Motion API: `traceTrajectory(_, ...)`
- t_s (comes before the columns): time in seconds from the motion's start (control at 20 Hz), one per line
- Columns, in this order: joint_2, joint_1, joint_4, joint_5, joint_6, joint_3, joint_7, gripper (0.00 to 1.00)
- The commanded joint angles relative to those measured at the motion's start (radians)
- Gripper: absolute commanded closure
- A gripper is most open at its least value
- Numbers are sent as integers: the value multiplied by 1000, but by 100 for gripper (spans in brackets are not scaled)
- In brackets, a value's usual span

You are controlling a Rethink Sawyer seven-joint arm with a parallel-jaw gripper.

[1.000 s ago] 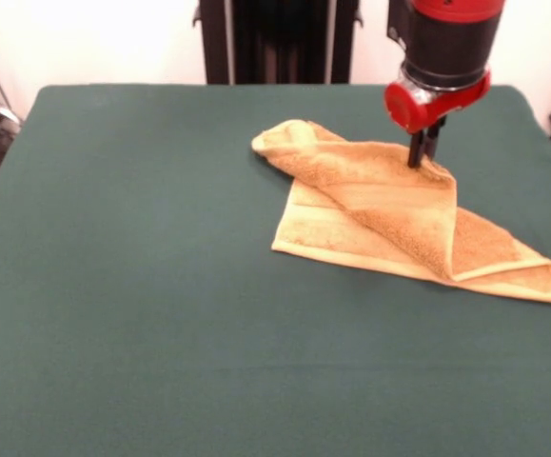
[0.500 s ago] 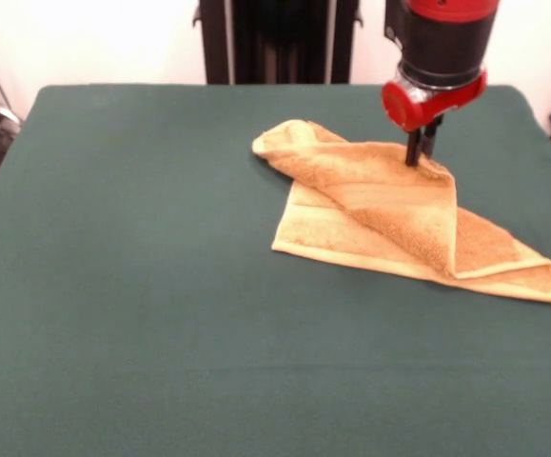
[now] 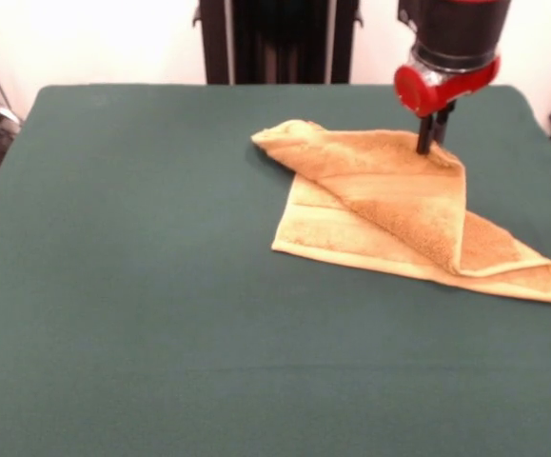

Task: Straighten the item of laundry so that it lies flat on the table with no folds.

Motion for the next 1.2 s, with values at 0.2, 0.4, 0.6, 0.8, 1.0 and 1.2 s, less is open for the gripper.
traceTrajectory(0.2,-1,72,93,64,-63,-18,249,100)
traceTrajectory(0.4,-5,82,99,71,-71,-27,254,100)
traceTrajectory(0.6,-6,84,106,81,-79,-30,249,100)
traceTrajectory(0.8,-1,80,111,82,-84,-27,226,100)
traceTrajectory(1.0,-7,89,122,89,-96,-36,232,100)
traceTrajectory(1.2,-9,97,134,89,-105,-44,227,100)
